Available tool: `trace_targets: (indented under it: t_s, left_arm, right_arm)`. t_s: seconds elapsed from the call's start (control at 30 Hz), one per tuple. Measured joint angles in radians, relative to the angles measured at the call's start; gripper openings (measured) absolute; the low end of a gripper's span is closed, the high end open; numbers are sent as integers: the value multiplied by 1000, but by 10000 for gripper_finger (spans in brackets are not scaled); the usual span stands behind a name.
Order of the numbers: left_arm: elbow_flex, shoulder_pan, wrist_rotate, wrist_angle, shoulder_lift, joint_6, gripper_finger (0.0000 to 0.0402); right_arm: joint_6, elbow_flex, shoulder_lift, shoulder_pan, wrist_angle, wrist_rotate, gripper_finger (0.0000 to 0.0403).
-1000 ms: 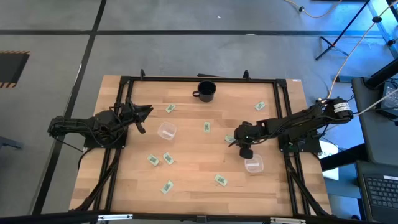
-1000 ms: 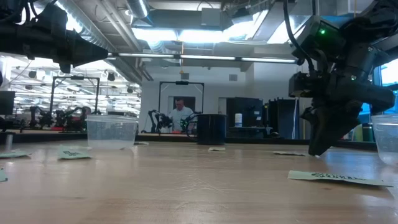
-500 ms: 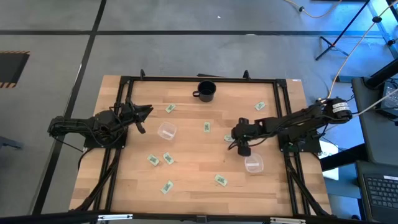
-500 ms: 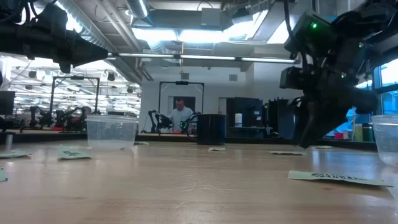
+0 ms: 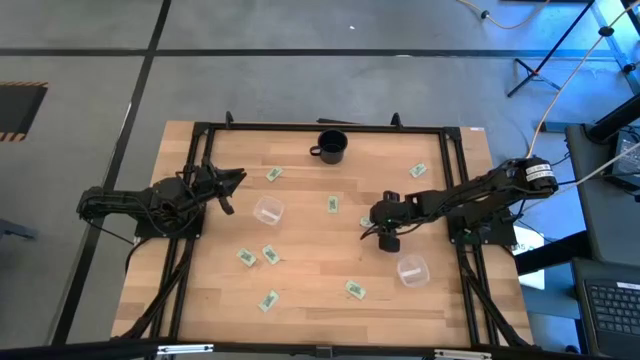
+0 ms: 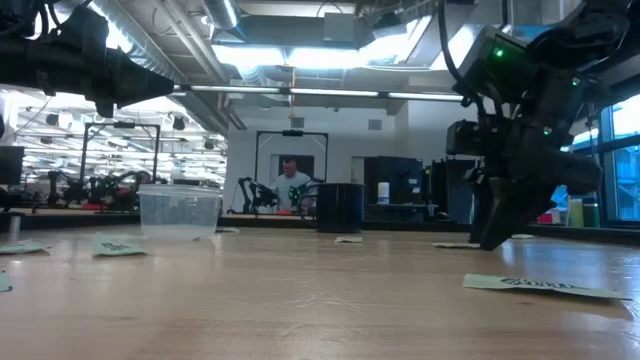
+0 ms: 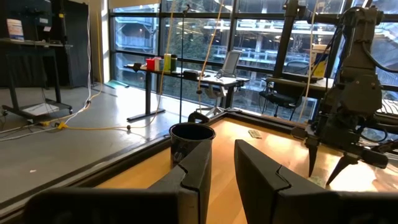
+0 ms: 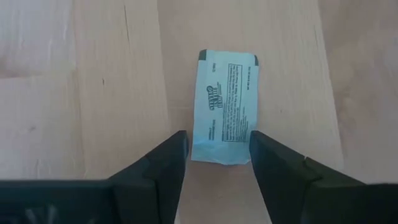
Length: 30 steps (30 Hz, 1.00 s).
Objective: Pick and place items into bin
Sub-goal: Put the white stevia packet into the bottom transparent bin
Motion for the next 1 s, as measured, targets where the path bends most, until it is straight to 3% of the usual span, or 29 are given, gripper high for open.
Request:
trace_targets:
  t_s: [0.4,0.8,1.0]
  left_arm:
    - [0,0,0,0,0,0,65]
    - [0,0,0,0,0,0,65]
    - [0,0,0,0,0,0,65]
  right_arm:
    - [-1,-2,3,0,1,-3,111]
    - [-30,80,-47,-1,-29,6,89]
    - [-46,162,-124,10,-142,-33,71]
